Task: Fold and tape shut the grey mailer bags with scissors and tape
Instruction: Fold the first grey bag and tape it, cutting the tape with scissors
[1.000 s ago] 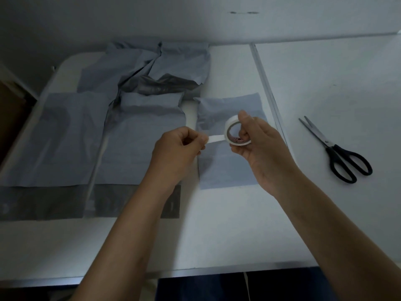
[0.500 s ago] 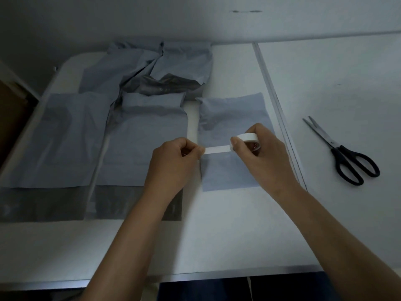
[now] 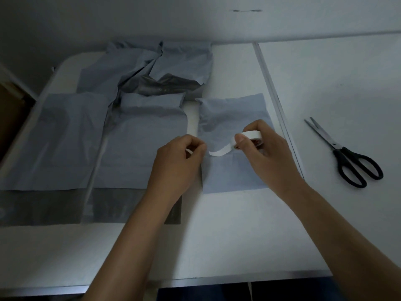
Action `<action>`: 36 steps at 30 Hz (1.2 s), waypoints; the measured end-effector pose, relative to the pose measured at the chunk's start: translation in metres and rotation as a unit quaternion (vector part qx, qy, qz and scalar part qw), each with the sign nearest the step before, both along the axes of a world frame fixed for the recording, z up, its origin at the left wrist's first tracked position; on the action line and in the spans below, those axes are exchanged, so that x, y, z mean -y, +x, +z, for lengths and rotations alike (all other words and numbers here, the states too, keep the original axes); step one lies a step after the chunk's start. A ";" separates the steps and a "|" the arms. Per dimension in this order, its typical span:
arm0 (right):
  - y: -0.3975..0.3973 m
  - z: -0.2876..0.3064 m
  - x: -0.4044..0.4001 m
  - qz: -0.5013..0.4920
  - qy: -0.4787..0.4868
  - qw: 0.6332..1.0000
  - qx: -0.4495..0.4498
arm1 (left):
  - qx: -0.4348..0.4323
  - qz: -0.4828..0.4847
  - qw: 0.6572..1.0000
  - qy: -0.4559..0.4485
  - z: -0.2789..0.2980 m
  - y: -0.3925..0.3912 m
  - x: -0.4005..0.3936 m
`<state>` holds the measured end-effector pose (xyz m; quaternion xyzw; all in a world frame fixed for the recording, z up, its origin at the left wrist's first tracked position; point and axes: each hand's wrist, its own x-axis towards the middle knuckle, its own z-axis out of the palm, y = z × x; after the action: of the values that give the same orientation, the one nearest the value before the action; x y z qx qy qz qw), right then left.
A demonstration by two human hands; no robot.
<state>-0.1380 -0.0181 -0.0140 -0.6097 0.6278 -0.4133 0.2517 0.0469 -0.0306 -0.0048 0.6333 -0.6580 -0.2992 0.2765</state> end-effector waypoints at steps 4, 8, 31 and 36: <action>0.005 0.014 0.010 0.043 0.008 0.999 0.013 | 0.034 -0.088 0.994 0.053 0.004 -0.003 0.015; 0.008 0.023 0.015 0.061 0.012 0.998 0.007 | 0.059 -0.040 0.997 0.035 0.005 -0.002 0.019; 0.014 0.037 0.010 0.067 -0.008 0.993 0.098 | -0.188 0.029 0.967 0.171 0.011 0.000 0.014; 0.004 0.024 0.003 0.012 0.011 0.998 0.052 | -0.216 0.019 0.963 0.162 0.013 0.012 0.009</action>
<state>-0.1337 -0.0213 0.0104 -0.5921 0.6107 -0.4345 0.2961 0.0587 -0.0401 0.0084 0.6022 -0.5135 -0.5260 0.3112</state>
